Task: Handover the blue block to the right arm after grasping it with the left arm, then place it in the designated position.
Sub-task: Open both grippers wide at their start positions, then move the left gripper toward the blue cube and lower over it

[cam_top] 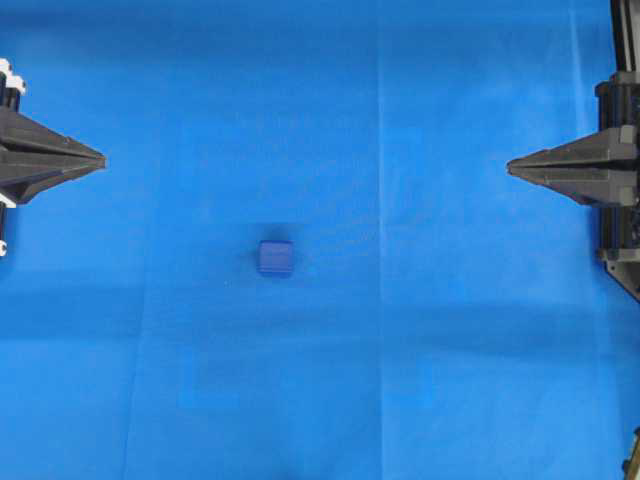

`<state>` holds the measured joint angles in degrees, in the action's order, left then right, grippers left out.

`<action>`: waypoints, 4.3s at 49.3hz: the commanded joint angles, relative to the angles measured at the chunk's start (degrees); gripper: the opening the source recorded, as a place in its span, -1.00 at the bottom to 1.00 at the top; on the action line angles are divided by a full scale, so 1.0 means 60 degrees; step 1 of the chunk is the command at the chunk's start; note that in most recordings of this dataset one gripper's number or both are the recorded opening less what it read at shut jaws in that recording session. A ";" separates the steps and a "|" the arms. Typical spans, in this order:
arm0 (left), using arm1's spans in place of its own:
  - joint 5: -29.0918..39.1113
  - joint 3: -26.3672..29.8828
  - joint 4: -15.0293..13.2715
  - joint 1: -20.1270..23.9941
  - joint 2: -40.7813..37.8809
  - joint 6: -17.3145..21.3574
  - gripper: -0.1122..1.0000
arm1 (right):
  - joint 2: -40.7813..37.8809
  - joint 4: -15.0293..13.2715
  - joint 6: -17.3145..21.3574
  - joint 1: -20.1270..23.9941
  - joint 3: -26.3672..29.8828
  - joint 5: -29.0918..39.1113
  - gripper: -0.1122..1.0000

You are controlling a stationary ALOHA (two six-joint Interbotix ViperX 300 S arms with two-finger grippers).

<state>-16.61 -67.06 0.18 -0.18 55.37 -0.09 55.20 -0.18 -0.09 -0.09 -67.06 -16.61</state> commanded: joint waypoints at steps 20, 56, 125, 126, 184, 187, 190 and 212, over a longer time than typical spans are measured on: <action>0.0161 0.0205 0.0015 -0.0029 -0.0176 -0.0044 -0.80 | -0.0176 0.0015 0.0059 -0.0044 0.0264 0.0073 -0.84; 0.0059 0.0220 0.0029 -0.0088 -0.0176 0.0044 0.85 | -0.0278 0.0366 0.0176 -0.0059 0.0381 0.0293 0.41; -0.1216 0.3267 0.0015 0.0073 -0.5728 -0.0132 0.85 | -0.0439 0.0410 0.0205 -0.0146 0.0542 0.0381 0.97; -0.1172 0.3354 0.0015 0.0088 -0.5815 -0.0132 0.85 | -0.0439 0.0396 0.0205 -0.0146 0.0542 0.0366 0.97; 0.7354 0.7412 0.0015 -0.0410 -0.7017 -0.0483 0.84 | -0.0439 0.0425 0.0220 -0.0146 0.0586 0.0571 0.97; 0.7969 0.7705 0.0015 -0.0425 -0.7192 -0.0469 0.84 | -0.0439 0.0425 0.0234 -0.0146 0.0586 0.0615 0.97; 0.8628 0.8027 0.0015 -0.0483 -0.7368 -0.0469 0.84 | -0.0439 0.0425 0.0220 -0.0146 0.0586 0.0645 0.97; 1.0415 0.9170 0.0015 -0.0645 -0.8042 -0.0410 0.84 | -0.0557 0.0425 0.0220 -0.0176 0.0586 0.0659 0.97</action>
<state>45.88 -13.62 0.26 -3.87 5.98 -2.72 52.21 2.20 1.23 -1.05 -65.30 -12.39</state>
